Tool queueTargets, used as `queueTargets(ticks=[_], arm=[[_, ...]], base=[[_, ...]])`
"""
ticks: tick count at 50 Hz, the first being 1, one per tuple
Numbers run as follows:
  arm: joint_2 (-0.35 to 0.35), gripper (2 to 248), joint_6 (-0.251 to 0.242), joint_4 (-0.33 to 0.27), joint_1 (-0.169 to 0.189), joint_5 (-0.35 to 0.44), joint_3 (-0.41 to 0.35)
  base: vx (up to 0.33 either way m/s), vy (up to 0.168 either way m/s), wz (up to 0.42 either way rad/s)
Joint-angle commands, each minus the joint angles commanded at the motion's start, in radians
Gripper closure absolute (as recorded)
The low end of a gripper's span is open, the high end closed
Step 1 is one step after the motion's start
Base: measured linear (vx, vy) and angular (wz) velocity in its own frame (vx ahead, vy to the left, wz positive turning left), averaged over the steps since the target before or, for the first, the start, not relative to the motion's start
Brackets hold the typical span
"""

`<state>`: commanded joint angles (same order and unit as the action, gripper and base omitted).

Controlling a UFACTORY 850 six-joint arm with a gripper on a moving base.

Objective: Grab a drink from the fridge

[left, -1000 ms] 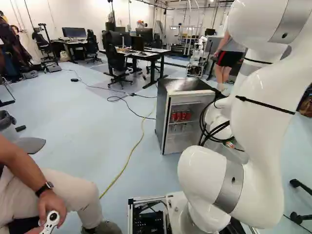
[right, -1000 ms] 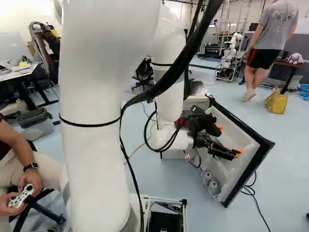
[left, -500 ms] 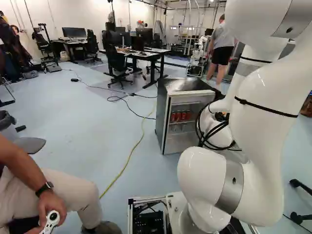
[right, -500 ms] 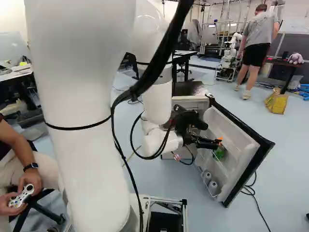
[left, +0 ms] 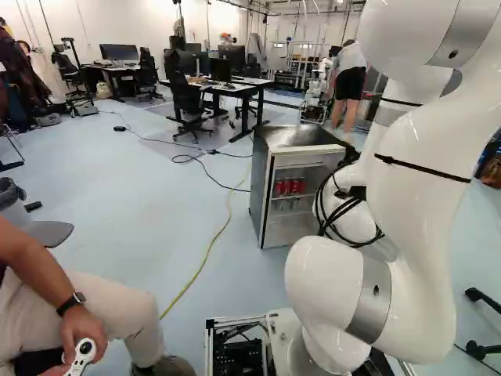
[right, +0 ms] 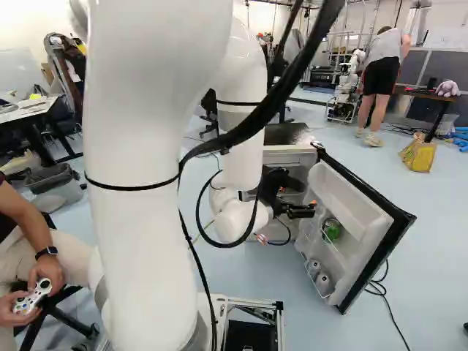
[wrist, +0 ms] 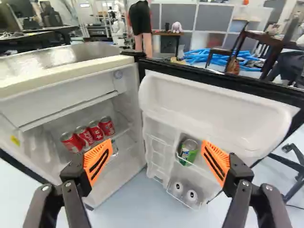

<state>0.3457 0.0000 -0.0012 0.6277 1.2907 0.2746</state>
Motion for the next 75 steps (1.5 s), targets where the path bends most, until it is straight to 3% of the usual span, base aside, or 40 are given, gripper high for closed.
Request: queueTargets(ticks=[37,75], arm=[[0.15,3,0.0,-0.379,-0.007,-0.093,0.065],[0.336,3,0.0,-0.405,-0.037,-0.101,0.196]], base=[[0.0,0.0,0.0],[0.0,0.0,0.0]])
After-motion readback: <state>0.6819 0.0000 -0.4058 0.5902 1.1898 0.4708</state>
